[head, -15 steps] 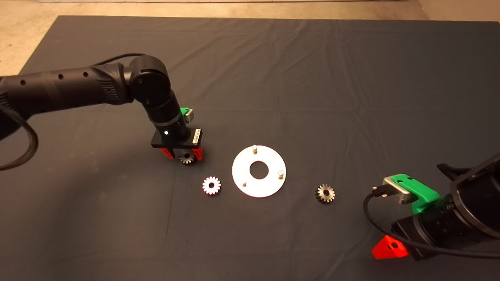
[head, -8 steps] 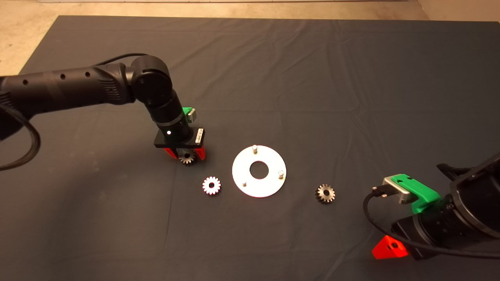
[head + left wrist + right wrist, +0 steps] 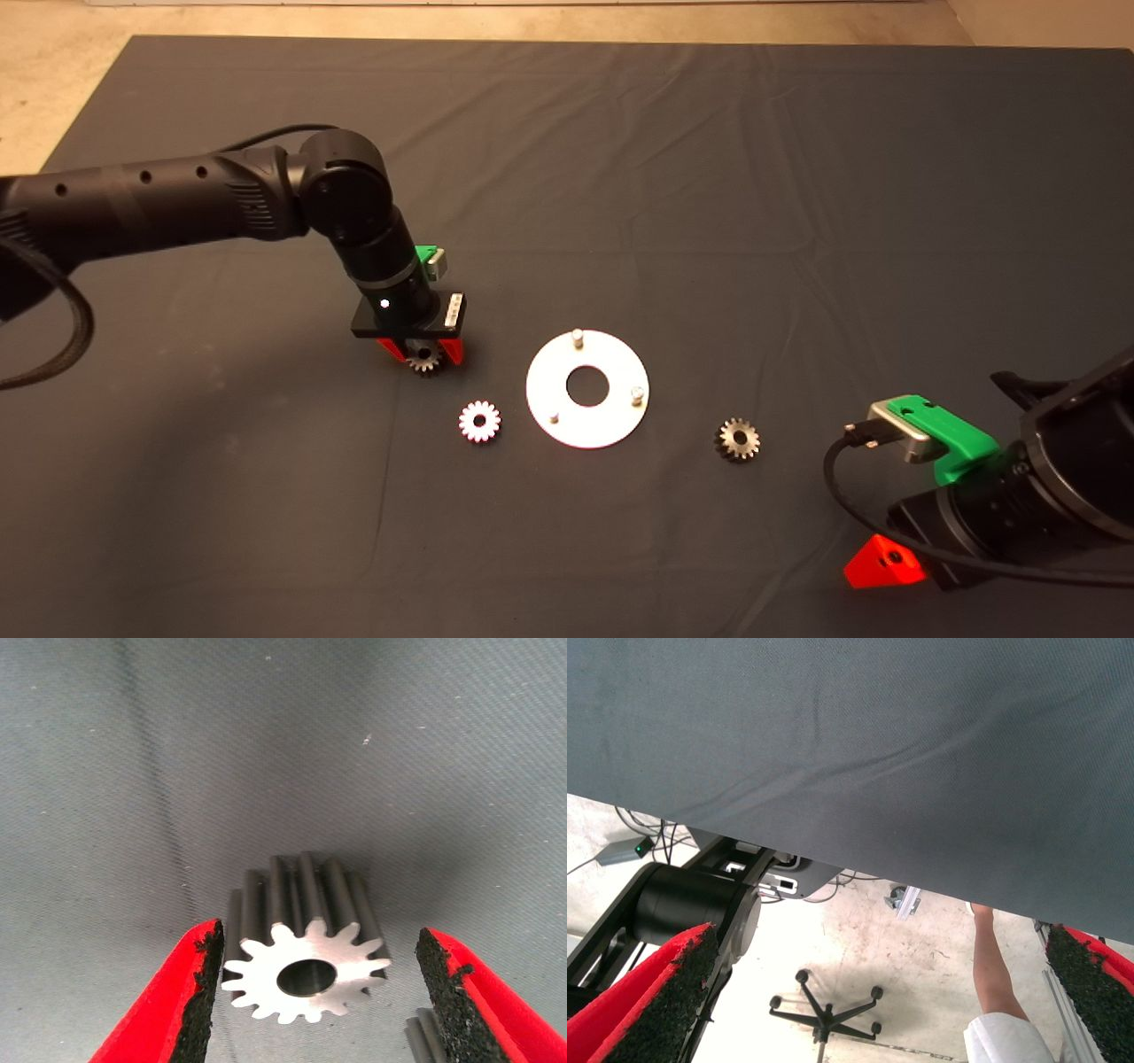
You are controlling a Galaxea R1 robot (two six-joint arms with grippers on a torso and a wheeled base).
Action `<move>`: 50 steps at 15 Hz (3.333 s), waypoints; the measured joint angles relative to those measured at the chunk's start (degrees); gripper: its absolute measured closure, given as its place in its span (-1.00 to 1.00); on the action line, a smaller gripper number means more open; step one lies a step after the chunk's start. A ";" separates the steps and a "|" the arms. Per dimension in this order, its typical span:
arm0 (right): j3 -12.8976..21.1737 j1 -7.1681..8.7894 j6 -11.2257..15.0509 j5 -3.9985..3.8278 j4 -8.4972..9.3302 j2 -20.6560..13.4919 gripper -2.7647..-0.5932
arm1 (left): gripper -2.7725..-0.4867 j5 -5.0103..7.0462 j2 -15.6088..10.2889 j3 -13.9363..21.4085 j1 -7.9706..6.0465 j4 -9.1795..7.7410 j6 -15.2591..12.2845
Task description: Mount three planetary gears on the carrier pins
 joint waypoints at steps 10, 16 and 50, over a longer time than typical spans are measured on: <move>0.00 0.00 0.02 0.00 0.00 -0.02 -1.00 | 0.46 0.17 -0.17 -0.06 0.00 0.03 0.22; 0.00 0.00 0.02 0.00 0.00 -0.02 -1.00 | 0.54 0.15 -0.16 -0.57 0.00 -0.18 0.63; 0.00 -1.24 0.02 -0.02 0.00 -0.33 -1.00 | 0.61 5.57 17.75 -0.59 -6.89 -4.99 3.00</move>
